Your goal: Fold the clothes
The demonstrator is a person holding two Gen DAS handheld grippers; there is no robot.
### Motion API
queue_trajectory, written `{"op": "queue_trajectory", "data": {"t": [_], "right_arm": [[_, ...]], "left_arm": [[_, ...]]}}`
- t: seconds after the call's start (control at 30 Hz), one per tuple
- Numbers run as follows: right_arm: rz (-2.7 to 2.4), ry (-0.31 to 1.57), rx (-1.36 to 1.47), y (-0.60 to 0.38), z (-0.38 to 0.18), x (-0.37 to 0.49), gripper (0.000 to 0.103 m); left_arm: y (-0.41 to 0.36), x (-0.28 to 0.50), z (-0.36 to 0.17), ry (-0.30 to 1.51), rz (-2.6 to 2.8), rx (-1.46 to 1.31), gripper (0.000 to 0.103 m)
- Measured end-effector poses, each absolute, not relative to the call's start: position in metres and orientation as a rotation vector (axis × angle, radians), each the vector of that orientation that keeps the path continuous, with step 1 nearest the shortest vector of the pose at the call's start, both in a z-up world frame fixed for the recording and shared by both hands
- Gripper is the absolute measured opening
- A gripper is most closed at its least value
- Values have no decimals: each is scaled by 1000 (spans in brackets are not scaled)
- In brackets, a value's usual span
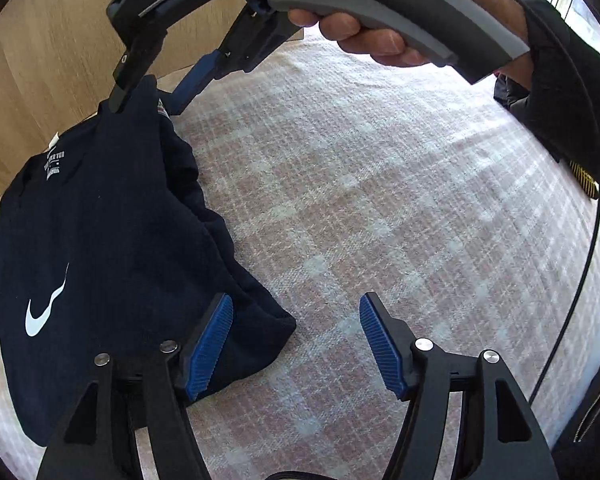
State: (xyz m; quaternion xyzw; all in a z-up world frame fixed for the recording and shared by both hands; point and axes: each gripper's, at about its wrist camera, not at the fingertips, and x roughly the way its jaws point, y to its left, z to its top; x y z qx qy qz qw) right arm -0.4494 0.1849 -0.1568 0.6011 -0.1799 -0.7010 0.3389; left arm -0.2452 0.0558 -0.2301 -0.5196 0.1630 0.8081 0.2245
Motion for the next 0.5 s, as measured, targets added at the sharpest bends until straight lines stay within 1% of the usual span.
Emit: {"op": "queue_trajectory", "data": {"t": [0.03,0.07,0.13,0.17,0.2,0.23,0.27,0.33,0.37,0.43,0.5], "right_arm": [[-1827,-465,1566,184,-156,-447,47],[-1829,-466,1566,186,-154,-444,47],[-1838,-477,1568,191,-152,-442,47],[-1845,-487,1570,195,-152,-442,47],[-1852,-498,1572,199,-151,-442,47],[-1861,-520,1573,204,-150,-444,47],[-1871,-550,1574,211,-149,-446,47],[-1887,-609,1570,221,-148,-452,47],[-1889,-625,1566,224,-148,-456,47],[-1880,-625,1582,222,-151,-464,47],[-1848,-637,1600,215,-155,-471,47]], "left_arm": [[57,-245,-231,465,2235,-1417,68],[57,-245,-231,459,2236,-1405,67],[47,-253,-227,366,2244,-1410,57],[37,-261,-225,278,2232,-1438,40],[26,-270,-222,176,2212,-1474,18],[13,-276,-219,52,2183,-1485,3],[0,-280,-216,-78,2149,-1481,0],[-28,-289,-209,-334,2068,-1465,0],[-36,-289,-205,-377,2055,-1456,0],[-47,-286,-197,-407,2047,-1419,0],[-43,-280,-193,-337,2071,-1405,0]]}}
